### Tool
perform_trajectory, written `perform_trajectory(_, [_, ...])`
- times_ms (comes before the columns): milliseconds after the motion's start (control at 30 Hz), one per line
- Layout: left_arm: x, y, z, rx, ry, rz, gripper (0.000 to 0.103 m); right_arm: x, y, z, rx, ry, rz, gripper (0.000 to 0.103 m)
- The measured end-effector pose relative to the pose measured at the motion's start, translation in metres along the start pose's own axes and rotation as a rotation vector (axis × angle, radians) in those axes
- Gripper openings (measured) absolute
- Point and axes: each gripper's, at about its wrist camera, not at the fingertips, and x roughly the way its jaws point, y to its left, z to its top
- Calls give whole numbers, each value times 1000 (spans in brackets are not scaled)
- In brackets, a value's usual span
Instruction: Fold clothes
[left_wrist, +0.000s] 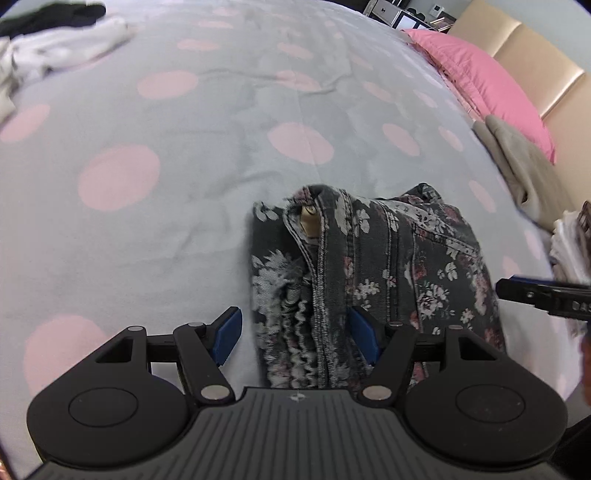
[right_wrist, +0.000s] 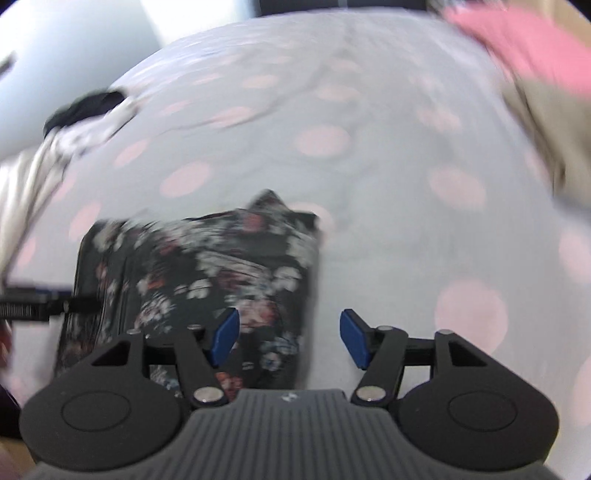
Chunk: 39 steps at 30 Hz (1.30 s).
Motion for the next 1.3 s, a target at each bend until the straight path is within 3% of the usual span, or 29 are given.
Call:
perform_trajectory(167, [11, 4, -4, -20, 12, -45, 62, 21, -31, -9, 154, 50, 104, 63])
perform_trajectory(400, [16, 8, -4, -2, 5, -87, 53, 39, -31, -17, 163, 46, 192, 63])
perform_trajectory(467, [17, 8, -4, -6, 2, -97, 50, 41, -29, -18, 163, 46, 209, 57])
perform_trajectory(533, [15, 6, -4, -1, -5, -100, 44, 42, -28, -19, 168, 47, 228, 43])
perform_trajectory(667, [7, 1, -4, 19, -32, -101, 31, 35, -28, -21, 198, 25, 248, 23])
perform_trajectory(733, [2, 0, -3, 24, -44, -103, 25, 27, -27, -22, 201, 0, 260, 14])
perform_trajectory(1033, [-46, -33, 11, 107, -156, -144, 21, -37, -21, -21, 189, -143, 286, 11])
perform_trajectory(1167, [-72, -71, 39, 196, -201, -196, 21, -88, -30, -17, 232, -236, 257, 11])
perform_trajectory(1300, [-90, -138, 80, 309, -238, -289, 21, -155, -49, -17, 285, -368, 195, 10])
